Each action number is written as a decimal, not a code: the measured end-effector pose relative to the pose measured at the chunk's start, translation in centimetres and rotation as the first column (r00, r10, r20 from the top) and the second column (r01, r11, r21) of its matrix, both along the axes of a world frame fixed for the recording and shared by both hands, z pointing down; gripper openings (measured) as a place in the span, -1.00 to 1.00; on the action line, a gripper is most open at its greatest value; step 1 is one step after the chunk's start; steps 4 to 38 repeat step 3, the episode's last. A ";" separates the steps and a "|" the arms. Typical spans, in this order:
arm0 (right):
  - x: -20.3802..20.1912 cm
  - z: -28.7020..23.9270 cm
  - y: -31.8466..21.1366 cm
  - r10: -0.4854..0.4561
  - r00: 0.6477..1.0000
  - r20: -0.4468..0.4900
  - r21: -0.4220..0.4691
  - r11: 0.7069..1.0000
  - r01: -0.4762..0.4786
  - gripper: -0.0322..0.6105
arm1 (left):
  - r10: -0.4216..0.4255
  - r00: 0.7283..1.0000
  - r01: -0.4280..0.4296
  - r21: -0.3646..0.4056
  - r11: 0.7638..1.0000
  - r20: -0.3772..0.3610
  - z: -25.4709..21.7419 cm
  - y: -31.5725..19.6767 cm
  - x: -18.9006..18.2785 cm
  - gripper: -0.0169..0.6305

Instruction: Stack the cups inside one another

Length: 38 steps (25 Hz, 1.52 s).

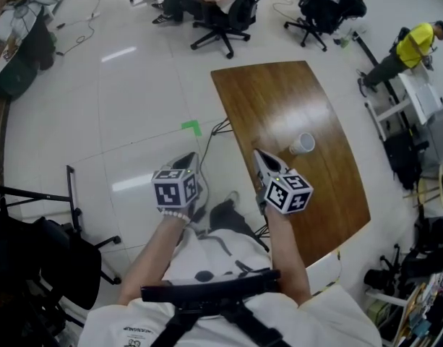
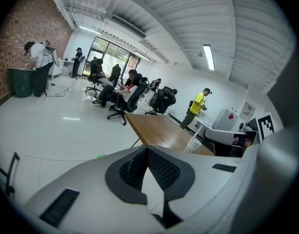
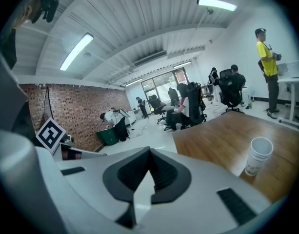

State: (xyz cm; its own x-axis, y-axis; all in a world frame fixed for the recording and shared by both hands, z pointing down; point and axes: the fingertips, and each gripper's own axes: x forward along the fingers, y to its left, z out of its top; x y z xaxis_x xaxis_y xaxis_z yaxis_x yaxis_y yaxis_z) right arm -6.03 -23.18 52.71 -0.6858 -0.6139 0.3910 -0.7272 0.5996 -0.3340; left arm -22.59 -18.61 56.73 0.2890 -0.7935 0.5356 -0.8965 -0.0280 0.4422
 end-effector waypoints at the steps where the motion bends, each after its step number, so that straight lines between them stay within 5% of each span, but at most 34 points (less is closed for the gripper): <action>1: -0.3 0.0 0.1 0.000 1.000 0.000 0.001 1.000 0.000 -0.90 | 0.000 1.000 0.000 0.000 1.000 -0.003 0.0 0.1 -0.3 -0.96; 38: -0.9 -0.2 0.2 0.001 1.000 0.000 0.004 1.000 -0.001 -0.90 | -0.002 1.000 0.002 0.001 1.000 -0.007 -0.1 0.3 -0.9 -0.96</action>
